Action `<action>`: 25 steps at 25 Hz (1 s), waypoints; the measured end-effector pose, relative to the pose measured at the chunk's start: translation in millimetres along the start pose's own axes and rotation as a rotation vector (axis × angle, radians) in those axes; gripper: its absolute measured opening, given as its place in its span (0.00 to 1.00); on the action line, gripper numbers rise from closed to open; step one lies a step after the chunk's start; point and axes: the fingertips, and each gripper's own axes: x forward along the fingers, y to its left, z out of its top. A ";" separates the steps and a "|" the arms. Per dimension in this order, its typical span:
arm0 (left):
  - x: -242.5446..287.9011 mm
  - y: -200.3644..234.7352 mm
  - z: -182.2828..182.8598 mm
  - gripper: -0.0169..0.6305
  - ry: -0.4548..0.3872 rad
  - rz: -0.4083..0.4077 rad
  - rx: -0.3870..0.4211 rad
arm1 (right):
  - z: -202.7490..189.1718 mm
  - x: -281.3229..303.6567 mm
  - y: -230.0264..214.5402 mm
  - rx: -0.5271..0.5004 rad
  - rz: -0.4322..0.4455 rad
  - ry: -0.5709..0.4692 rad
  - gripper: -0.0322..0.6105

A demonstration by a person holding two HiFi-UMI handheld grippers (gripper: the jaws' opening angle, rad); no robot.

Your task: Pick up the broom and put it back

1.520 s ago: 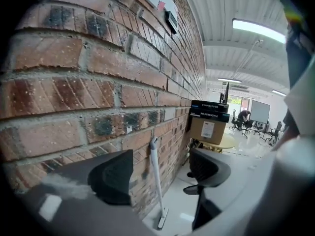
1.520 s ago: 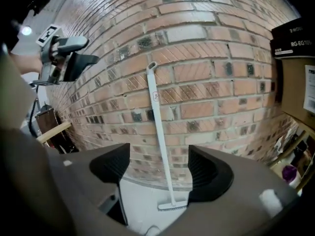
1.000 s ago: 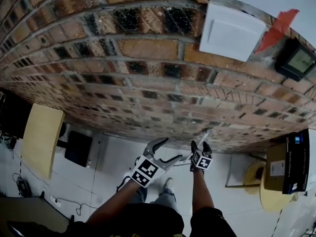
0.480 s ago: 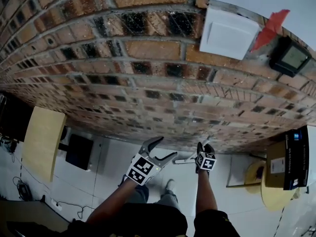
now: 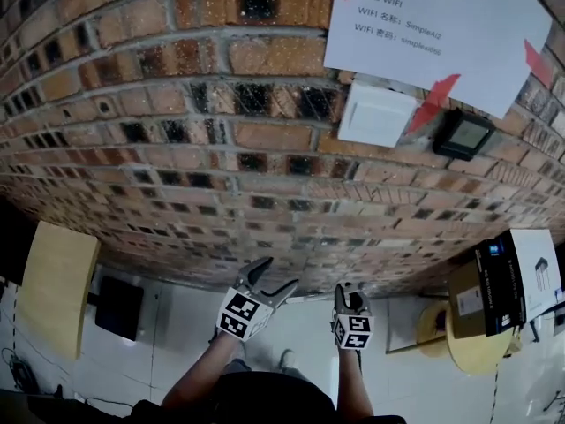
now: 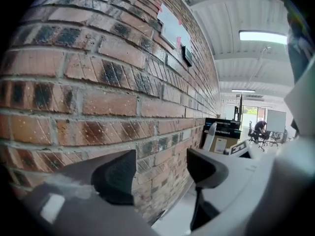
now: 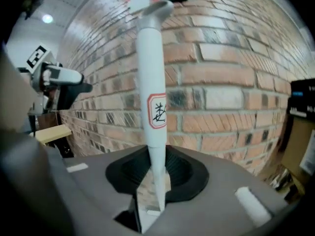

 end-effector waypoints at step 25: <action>-152.2 84.4 222.3 0.50 -0.362 0.426 0.137 | 368.9 -103.6 136.8 -0.090 0.076 -0.537 0.19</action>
